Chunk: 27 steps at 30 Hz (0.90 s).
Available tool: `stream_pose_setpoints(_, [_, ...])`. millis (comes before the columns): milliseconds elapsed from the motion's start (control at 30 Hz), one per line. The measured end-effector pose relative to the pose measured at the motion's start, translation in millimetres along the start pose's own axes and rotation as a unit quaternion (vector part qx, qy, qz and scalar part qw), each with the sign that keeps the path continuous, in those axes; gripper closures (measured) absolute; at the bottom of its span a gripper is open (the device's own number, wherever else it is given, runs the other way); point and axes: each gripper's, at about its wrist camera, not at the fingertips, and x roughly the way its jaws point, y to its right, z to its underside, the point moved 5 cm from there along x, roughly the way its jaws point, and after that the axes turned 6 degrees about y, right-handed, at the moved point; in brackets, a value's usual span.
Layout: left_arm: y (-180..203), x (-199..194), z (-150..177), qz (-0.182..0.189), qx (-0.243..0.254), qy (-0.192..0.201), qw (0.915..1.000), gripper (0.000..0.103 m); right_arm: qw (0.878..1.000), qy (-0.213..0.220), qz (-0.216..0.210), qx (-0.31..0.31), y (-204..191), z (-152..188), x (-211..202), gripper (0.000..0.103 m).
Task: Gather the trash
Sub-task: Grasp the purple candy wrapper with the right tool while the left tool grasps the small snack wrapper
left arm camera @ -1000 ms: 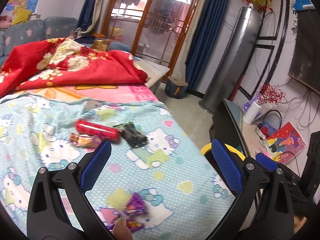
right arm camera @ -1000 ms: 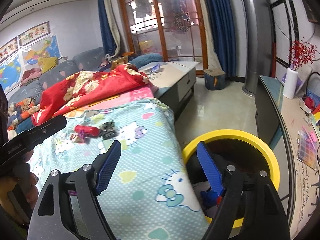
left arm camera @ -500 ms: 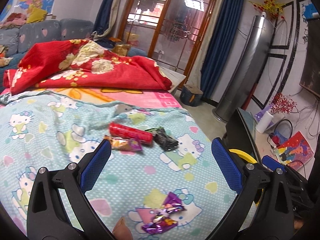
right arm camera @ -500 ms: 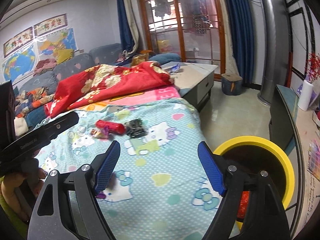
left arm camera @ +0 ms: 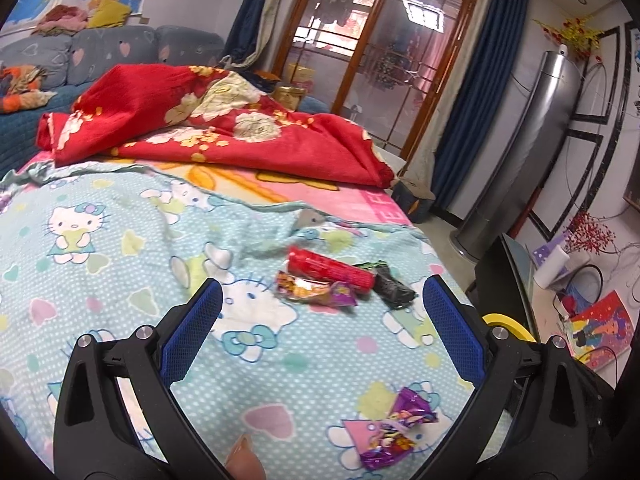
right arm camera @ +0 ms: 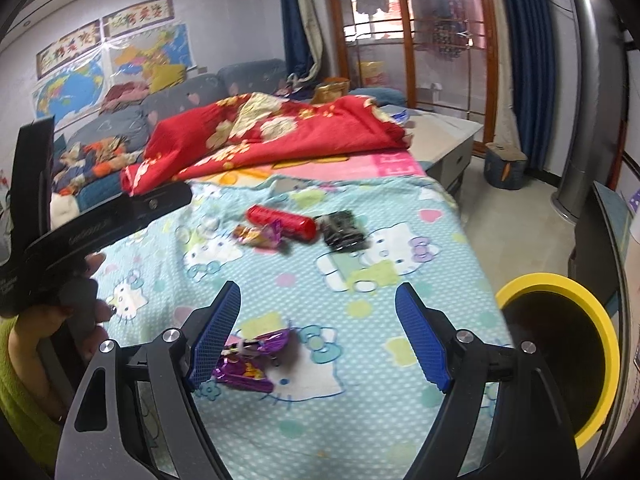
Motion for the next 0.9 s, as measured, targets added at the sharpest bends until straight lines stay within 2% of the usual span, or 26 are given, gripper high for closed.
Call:
stream_pose_setpoints(300, [-24,18,7,-0.015,-0.012,-0.025,0.9995,0.011,0.999,-0.028,-0.024,-0.016,-23,12,17,0.026])
stream_pose_setpoints(433, [-29,32,9,-0.013,-0.019,-0.041,0.9989,0.023,0.998,-0.044,-0.033,-0.018,-28,19,26,0.026])
stream_pose_setpoints(567, [-37,51,14,0.0,-0.046,-0.067,0.9967,0.035,0.997,-0.062,-0.037,-0.008,-29,25,36,0.027])
stream_pose_setpoints(633, [-40,61,17,-0.001,-0.054,-0.079,0.9954,0.04,0.997,-0.07,-0.04,-0.005,-30,28,40,0.031])
stream_pose_setpoints(733, [-45,74,21,-0.002,-0.068,-0.094,0.9932,0.043,0.995,-0.083,-0.048,-0.002,-32,31,47,0.034])
stream_pose_setpoints(833, [-47,87,24,0.0,-0.074,-0.107,0.9915,0.053,0.994,-0.093,-0.054,0.004,-33,34,54,0.038])
stream_pose_setpoints(900, [-48,93,26,0.003,-0.079,-0.113,0.9904,0.055,0.993,-0.104,-0.058,0.014,-32,38,59,0.045])
